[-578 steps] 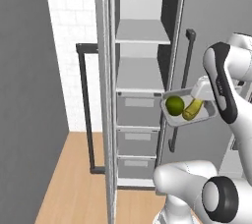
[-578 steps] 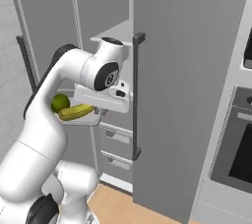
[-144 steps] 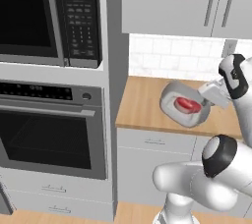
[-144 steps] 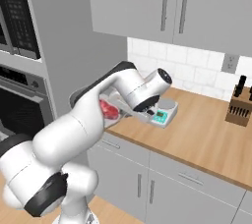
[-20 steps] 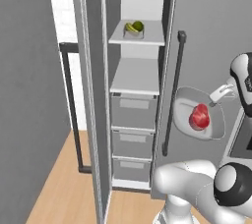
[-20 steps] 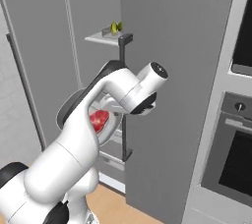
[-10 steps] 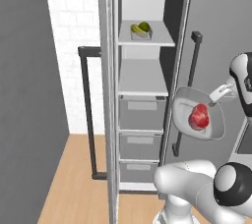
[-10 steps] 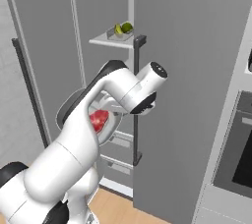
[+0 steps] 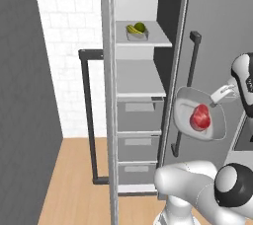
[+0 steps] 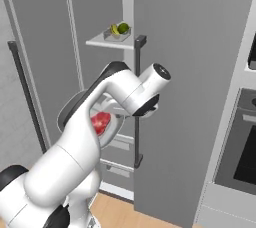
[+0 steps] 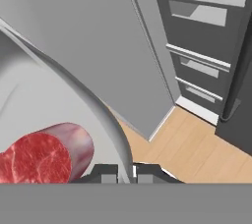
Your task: Take the meat container that has the steak and place it on the second highest rack of the freezer. Then take the vegetable container that has the lime and cucumber and place it on the highest rack of the freezer.
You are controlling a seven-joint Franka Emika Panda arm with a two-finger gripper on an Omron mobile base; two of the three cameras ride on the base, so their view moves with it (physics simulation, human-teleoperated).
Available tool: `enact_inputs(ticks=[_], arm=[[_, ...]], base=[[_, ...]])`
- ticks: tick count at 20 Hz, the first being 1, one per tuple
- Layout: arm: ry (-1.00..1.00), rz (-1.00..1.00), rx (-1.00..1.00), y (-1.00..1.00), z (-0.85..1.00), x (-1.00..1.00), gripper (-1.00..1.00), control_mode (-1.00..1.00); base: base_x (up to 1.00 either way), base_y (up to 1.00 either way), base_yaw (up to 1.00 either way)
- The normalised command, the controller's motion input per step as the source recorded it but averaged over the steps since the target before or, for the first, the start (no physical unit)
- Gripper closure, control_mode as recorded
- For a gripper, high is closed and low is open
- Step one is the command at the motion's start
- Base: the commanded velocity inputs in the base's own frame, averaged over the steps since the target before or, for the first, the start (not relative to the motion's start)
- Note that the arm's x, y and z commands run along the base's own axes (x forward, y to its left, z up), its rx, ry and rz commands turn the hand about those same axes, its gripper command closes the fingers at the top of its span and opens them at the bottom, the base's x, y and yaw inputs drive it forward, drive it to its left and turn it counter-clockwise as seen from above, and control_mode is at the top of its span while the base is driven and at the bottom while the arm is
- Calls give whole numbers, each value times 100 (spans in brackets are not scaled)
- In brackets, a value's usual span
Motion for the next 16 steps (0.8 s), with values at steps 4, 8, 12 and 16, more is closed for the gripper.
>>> enact_inputs(ticks=[4, 8, 12, 16], arm=[[0, 0, 0, 0, 0, 0, 100, 100], [0, 0, 0, 0, 0, 0, 100, 100], [0, 0, 0, 0, 0, 0, 100, 100], [0, 0, 0, 0, 0, 0, 100, 100]], base=[[42, 31, -10], [51, 23, -5], [32, 1, 0], [13, 0, 0]])
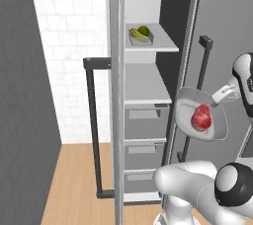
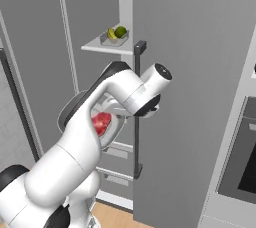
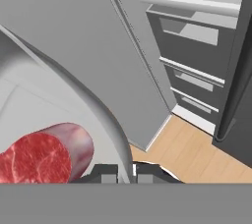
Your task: Take the meat container that has the steak and place it on the second highest rack of the freezer. Then take the vegetable container that has the lime and cucumber and place it on the highest rack of the freezer.
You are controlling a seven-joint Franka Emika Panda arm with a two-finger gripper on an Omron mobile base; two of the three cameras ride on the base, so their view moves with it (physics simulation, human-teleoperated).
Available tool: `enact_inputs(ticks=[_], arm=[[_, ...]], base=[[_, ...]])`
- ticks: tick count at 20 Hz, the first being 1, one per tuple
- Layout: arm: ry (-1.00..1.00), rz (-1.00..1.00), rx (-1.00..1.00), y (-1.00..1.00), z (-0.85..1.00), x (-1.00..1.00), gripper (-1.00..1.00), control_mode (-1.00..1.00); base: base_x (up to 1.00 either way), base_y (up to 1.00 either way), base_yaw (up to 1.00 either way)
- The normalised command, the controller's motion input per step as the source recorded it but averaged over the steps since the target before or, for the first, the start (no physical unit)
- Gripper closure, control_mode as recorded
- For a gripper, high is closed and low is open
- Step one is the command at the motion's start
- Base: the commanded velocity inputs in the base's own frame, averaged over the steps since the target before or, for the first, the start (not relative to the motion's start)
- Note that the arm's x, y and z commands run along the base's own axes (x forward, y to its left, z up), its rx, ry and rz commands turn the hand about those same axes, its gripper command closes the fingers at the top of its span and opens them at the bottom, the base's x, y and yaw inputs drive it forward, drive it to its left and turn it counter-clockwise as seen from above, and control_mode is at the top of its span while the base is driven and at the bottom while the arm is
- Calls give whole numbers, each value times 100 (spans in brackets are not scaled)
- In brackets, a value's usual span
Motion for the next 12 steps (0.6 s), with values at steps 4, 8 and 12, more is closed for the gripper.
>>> enact_inputs(ticks=[4, 8, 12], arm=[[0, 0, 0, 0, 0, 0, 100, 100], [0, -10, 1, 0, 0, 27, 100, -100], [0, -28, 7, 18, 0, 48, 100, -100]], base=[[5, 0, 0], [5, 0, -1], [0, 0, 0]])
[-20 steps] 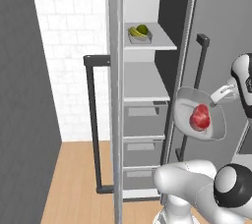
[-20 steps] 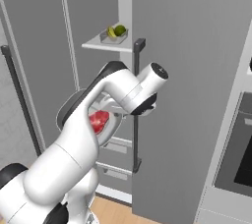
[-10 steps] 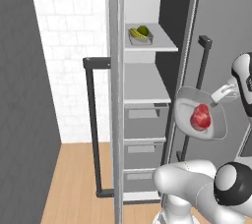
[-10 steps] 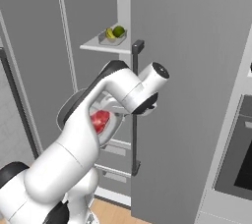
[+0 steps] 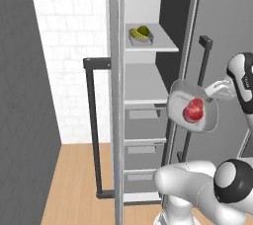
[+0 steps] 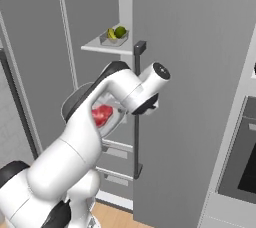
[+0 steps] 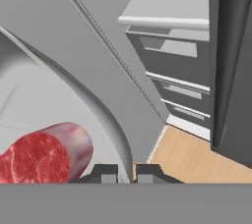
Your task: Take the meat container that has the steak and place it on the second highest rack of the freezer. Then take the vegetable container that has the lime and cucumber and place it on the highest rack of the freezer.
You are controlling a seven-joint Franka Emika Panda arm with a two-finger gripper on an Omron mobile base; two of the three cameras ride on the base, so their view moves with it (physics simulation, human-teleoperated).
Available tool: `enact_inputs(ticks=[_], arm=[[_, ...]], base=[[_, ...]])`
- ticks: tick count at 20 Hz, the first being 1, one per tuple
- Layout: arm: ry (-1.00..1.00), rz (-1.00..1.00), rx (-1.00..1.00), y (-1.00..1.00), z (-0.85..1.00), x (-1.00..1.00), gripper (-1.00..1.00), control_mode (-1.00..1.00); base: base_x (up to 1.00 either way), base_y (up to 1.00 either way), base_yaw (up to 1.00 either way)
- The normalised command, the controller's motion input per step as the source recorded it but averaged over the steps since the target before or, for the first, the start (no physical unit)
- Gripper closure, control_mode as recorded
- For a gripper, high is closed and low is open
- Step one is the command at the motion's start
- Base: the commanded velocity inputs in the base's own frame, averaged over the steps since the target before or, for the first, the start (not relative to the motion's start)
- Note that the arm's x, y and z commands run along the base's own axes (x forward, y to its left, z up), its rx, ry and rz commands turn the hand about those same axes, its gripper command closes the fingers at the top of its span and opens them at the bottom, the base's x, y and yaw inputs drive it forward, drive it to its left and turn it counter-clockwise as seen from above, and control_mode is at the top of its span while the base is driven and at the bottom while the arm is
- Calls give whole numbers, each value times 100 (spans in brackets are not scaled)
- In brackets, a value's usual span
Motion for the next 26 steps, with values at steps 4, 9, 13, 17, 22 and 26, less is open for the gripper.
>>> enact_inputs(ticks=[4, 9, 13, 17, 22, 26], arm=[[6, -44, 12, 34, -4, 54, 100, -100], [13, -44, 2, 18, -4, 50, 100, -100], [28, -41, 6, 16, -14, 28, 100, -100], [10, -40, 3, 35, -30, 6, 100, -100], [0, -43, 1, 40, -34, 15, 100, -100], [0, -44, 0, 44, -30, 20, 100, -100]], base=[[0, 0, 0], [0, 0, 0], [0, 0, 0], [0, 0, 0], [0, 0, 0], [0, 0, 0]])
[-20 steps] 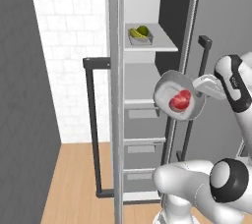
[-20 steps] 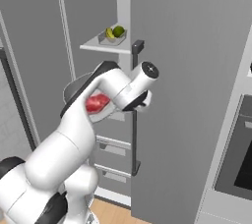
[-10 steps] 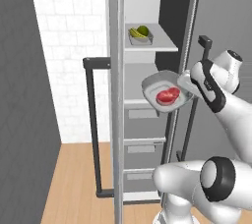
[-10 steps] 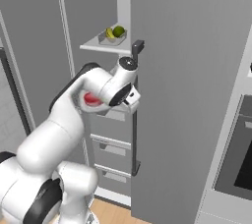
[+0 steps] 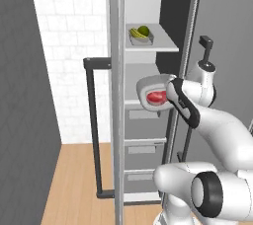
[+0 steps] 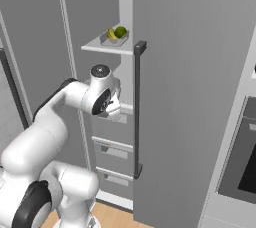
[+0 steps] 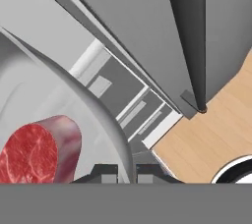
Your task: Take the meat container that has the steak and place it on the second highest rack of the freezer. Then take the vegetable container that has the lime and cucumber and place it on the highest rack of the freezer.
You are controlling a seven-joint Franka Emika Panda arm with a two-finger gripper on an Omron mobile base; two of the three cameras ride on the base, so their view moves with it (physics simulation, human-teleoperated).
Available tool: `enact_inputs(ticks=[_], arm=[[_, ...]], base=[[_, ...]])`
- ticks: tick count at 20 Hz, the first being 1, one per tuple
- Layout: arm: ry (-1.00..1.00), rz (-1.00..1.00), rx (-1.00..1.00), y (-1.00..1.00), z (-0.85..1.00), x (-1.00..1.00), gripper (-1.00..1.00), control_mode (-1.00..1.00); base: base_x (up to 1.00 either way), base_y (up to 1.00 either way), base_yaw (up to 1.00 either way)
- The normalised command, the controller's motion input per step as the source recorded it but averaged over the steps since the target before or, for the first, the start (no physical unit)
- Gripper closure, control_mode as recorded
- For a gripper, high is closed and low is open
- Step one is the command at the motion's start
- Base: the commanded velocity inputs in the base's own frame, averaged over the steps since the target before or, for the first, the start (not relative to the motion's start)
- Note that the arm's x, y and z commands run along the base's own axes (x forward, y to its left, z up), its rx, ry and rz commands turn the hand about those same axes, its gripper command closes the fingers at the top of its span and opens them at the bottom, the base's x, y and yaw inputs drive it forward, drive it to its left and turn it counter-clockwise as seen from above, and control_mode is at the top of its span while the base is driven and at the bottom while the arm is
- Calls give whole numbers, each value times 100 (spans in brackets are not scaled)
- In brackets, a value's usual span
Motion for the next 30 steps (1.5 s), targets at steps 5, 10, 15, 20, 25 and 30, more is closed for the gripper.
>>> enact_inputs(ticks=[5, 10, 15, 20, 25, 30], arm=[[0, -29, 4, 27, -8, 9, 100, -100], [1, -1, 14, 0, 0, 17, 100, -100], [3, 1, 4, 0, 0, 6, 100, -100], [-1, -1, 0, 0, -1, 28, 100, -100], [0, 2, 3, 0, 0, 71, 100, -100], [0, 1, 0, 0, 0, 67, 100, -100]], base=[[0, 0, 0], [0, 0, 0], [0, 0, 0], [0, 0, 0], [0, 0, 0], [0, 0, 0]])
